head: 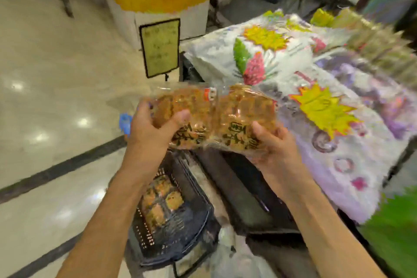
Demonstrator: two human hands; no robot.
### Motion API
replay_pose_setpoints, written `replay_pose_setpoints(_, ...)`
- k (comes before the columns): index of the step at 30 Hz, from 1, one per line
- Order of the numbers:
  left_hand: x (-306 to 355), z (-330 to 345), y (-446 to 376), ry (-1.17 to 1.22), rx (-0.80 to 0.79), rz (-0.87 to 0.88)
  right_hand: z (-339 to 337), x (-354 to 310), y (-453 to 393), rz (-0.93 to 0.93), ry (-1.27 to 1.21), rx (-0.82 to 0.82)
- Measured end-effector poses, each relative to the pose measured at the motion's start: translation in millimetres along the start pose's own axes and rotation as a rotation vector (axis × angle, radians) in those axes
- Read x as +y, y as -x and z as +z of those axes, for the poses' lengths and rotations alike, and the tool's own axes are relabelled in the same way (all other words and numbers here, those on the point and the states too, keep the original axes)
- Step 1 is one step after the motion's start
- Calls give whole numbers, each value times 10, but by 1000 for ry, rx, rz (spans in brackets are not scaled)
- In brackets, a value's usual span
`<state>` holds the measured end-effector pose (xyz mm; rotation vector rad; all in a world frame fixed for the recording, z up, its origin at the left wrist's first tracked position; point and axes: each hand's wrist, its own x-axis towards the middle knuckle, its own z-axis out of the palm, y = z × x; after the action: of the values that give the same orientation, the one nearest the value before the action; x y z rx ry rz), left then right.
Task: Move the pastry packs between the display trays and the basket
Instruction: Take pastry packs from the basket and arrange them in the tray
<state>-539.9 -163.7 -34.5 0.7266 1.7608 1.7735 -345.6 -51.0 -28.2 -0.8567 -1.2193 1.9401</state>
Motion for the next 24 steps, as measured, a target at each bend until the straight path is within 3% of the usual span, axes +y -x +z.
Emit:
replay_pose_setpoints(6, 899, 1497, 533, 61, -487, 141, -1099, -1047, 1297, -248, 63, 374)
replay_pose_setpoints(10, 1058, 2674, 1039, 33, -777, 193, -1975, -1402, 2152, -378, 97, 672)
replay_pose_setpoints(13, 1057, 3609, 1497, -42, -1036, 268, -2720, -1587, 2794, -414, 284, 895)
replay_pose_setpoints(15, 988, 4195, 1714, -136, -1202, 358, -3217, -1706, 3161, -372, 425, 971)
replay_pose_setpoints(17, 880, 4772, 1869, -299, -1311, 555, -3687, -1776, 3435, -280, 522, 987)
replay_pose_setpoints(20, 662, 5464, 2093, -650, -1375, 929, -4310, -1814, 3653, -99, 708, 975)
replay_pose_setpoints(24, 445, 5985, 2288, -1029, -1459, 1161, -4827, -1855, 3564, 224, 1174, 830)
